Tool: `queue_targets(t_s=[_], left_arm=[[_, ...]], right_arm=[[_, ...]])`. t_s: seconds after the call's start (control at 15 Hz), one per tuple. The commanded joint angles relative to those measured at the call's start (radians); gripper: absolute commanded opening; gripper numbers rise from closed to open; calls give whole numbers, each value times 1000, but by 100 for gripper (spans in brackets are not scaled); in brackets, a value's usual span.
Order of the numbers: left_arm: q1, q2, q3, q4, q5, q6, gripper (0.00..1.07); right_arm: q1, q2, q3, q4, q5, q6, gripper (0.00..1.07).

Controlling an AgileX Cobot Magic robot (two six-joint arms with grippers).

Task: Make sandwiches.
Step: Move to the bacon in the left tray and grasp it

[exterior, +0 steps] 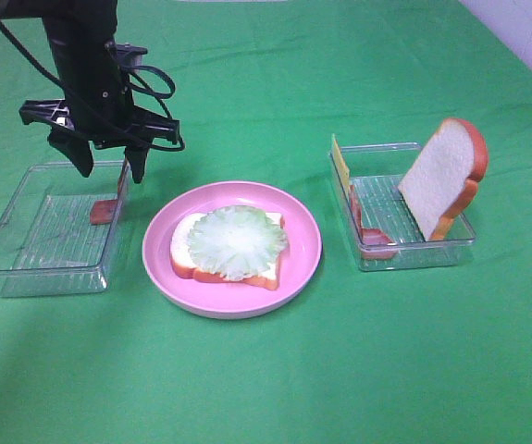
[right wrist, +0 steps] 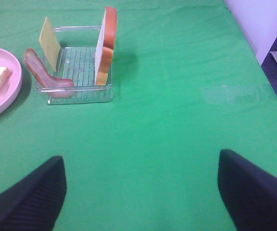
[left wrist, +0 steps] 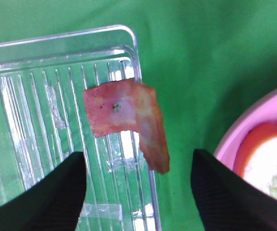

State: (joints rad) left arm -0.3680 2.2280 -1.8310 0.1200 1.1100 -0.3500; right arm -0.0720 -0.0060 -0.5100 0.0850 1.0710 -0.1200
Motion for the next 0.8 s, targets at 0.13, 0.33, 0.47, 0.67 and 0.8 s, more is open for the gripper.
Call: queue_targets(t_s=[0.13,0.33,0.47,0.67,0.8], left_arm=[[1,3,-3,-2,-38,-12,47],[1,3,-3,-2,-41,-12,26],[1,3,-3,7,-67,-12,0],[1,2,-3,5,-71,-5,0],[-2,-21,-6,-1,-43,9,0]], right_arm=[[-3,-11,4,-1,-11,-16,81],[-3,-11,4,-1,-11,-16,81],[-3,-11,4,-1,-11,-16,81],[-3,-11,4,-1,-11,-16,81],[-3,-11,4,-1,-11,-16,81]])
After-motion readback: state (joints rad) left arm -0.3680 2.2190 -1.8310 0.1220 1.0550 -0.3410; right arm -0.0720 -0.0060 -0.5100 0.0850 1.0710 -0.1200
